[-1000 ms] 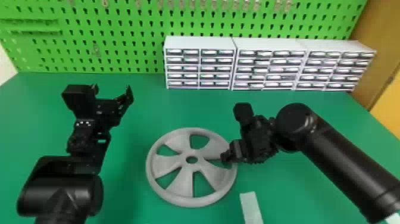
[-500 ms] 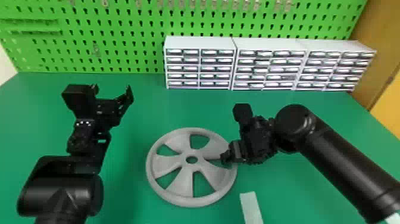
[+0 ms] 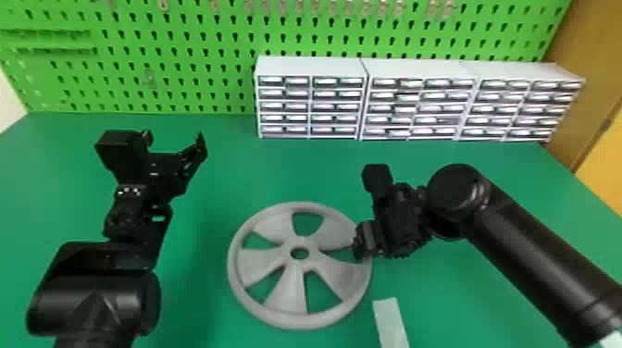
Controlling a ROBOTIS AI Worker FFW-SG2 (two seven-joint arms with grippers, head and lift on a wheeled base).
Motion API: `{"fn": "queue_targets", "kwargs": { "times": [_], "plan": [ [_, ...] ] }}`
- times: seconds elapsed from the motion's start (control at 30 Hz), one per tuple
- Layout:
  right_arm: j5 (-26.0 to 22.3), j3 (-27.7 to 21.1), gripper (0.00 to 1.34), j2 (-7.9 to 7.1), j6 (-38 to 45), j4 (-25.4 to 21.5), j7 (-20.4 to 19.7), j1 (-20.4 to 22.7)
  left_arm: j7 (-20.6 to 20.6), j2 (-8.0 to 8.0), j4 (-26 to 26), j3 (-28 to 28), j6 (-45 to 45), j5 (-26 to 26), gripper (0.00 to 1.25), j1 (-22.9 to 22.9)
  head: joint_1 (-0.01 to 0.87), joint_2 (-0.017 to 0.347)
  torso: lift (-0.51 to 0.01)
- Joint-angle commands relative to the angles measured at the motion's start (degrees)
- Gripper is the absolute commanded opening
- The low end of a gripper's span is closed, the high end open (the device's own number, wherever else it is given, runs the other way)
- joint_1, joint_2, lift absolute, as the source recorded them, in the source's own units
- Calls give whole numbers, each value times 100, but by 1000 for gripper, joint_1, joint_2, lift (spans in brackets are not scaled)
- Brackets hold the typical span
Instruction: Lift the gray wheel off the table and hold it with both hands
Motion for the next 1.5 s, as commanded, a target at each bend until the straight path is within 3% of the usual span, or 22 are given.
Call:
{"fn": "queue_targets", "kwargs": {
  "times": [0.0,0.13,0.73,1.03,1.23,1.47],
  "plan": [
    [0,-11,322,10,29,11,0,0,0,0,0,-8,-5,-2,940,0,711,15,-98],
    [0,-11,170,10,56,19,0,-9,0,0,0,1,-5,7,939,0,711,15,-98],
    [-27,-38,169,10,38,11,0,-18,9,0,0,1,-5,-2,940,-17,711,15,-98],
    [149,-266,169,89,-67,-323,0,26,9,0,0,-8,-5,-2,940,-17,711,15,-98],
    [668,-416,167,204,-507,-701,176,246,9,9,0,10,-14,7,939,-8,711,15,-98],
    [1635,-706,167,467,-1175,-1079,343,606,9,0,-9,10,-23,24,939,-8,711,15,-98]
  ]
}}
